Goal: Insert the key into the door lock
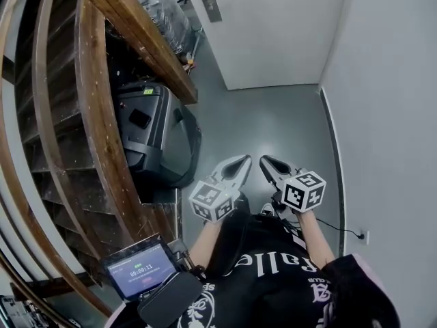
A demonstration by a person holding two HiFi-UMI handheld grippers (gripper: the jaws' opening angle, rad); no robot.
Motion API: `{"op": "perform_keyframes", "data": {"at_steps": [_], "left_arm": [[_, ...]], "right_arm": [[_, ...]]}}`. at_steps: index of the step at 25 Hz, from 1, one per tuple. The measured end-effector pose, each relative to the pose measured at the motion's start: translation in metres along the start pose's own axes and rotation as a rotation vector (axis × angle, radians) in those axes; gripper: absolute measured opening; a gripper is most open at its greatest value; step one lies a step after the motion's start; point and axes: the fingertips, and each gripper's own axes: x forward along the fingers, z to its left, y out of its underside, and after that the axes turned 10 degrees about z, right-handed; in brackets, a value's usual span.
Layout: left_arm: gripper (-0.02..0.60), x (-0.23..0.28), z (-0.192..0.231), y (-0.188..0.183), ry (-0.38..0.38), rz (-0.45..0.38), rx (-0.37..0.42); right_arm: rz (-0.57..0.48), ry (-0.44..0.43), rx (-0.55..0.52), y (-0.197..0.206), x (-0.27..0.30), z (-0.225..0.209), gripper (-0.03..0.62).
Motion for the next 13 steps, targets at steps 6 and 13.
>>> {"op": "perform_keyframes", "data": {"at_steps": [6,13], "left_arm": [[0.005,0.001,-0.012,0.001,0.003,-0.006,-0.009],[0.005,0.000,-0.011,0.014,-0.012,0.030,-0.008]], "right_arm": [[-0.021,0.005,-0.015,-0.003,-0.019,0.003,0.037],[-0.026,0.009,-0.025,0.006,-0.027,0.003,0.037]]}}
